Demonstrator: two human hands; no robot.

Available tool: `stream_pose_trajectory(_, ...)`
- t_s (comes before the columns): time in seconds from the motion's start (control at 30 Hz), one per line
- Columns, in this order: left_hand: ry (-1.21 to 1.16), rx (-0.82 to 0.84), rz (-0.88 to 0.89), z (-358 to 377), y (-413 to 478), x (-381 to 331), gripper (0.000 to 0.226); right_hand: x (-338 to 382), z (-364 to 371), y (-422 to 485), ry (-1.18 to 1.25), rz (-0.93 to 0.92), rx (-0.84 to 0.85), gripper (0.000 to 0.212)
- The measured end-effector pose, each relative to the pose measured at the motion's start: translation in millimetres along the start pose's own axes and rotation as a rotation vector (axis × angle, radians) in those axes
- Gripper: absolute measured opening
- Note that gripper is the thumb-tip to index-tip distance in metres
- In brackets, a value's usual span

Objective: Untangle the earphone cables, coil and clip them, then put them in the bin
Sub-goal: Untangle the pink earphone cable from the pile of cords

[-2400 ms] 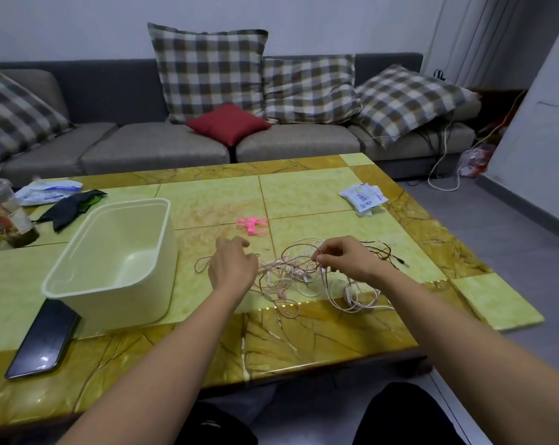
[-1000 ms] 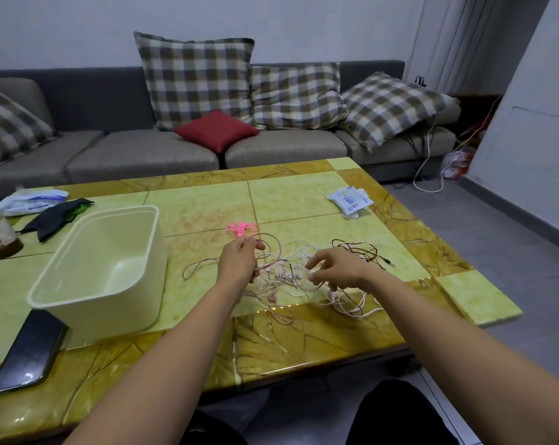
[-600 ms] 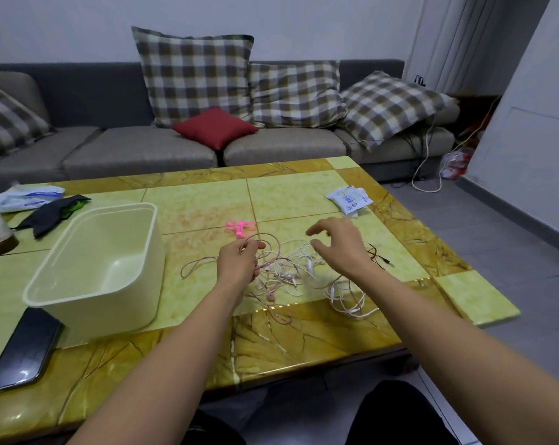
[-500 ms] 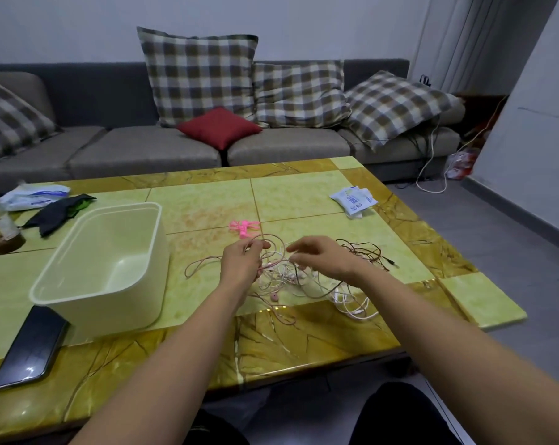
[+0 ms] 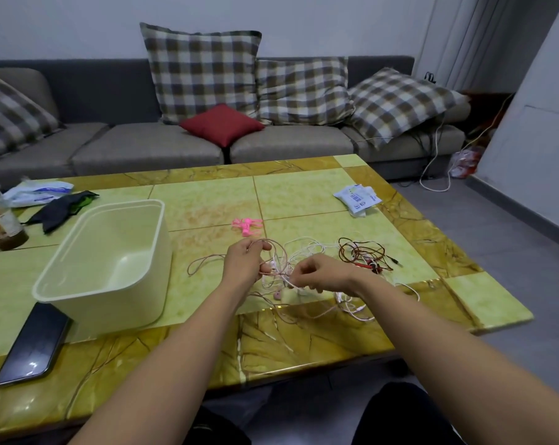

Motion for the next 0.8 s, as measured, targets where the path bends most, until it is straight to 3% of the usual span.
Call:
stream_pose_trajectory(0.1,0.038,-0.111,0.004,-10.0,4.1,2.4,0.024,-16.7,-31.9,-4.6,-0.023,0.111,-0.385,0.018)
stream_pose_trajectory(0.2,0.014,-0.207,-0.002,-23.0,7.8,3.3,0.026,-33.8,-55.2,-15.9,0.023,0.194,-0.644,0.02)
stream_pose_trajectory(0.33,0.051,-0.243,0.0,-25.2,7.5,3.8,0.026,-34.0,-73.5,-31.1,0.422,0.16,-0.865,0.013)
stream_pose_trajectory(0.5,0.334,-0.276,0.118,-24.6,4.3,-0.9,0.027,-4.6,-85.1,-40.6,0.371,0.067,-1.014,0.034)
stream_pose_trajectory(0.57,0.517,-0.283,0.139,-27.5,4.7,-5.3,0.029,4.0,-87.4,-36.6,0.336,0.098,-0.93,0.039)
stream_pose_trajectory(0.7,0.737,-0.184,0.054,-31.9,10.9,5.4,0.025,-0.2,-60.8,-20.0,0.14,0.285,-0.334,0.039)
stream_pose_trajectory(0.8,0.639,-0.136,-0.051,-34.6,8.0,16.9,0.019,-9.0,-49.7,-17.5,0.095,0.275,-0.285,0.034)
Point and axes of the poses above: each hand's wrist, its own y-axis towards the middle knuckle, its own z-axis out of the palm, x = y × z, the point moved 6 cm from there along y, towards the middle knuckle, and after that the axes turned 13 degrees about -y, right-handed, at the moved point
